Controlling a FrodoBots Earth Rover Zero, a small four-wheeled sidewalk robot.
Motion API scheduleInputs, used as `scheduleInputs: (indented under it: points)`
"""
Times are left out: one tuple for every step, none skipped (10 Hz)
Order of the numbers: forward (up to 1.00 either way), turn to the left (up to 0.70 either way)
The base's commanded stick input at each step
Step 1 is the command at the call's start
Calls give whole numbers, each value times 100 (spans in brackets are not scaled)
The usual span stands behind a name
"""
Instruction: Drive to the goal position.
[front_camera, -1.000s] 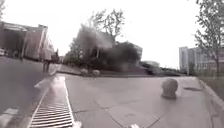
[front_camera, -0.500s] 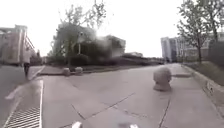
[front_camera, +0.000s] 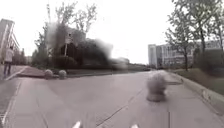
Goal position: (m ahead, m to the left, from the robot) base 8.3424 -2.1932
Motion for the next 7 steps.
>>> scheduleInputs:
  points:
    - [100,-2]
    - [100,-5]
    - [100,-13]
    - [100,-28]
    - [100,-29]
    - [100,-31]
    - [100,-31]
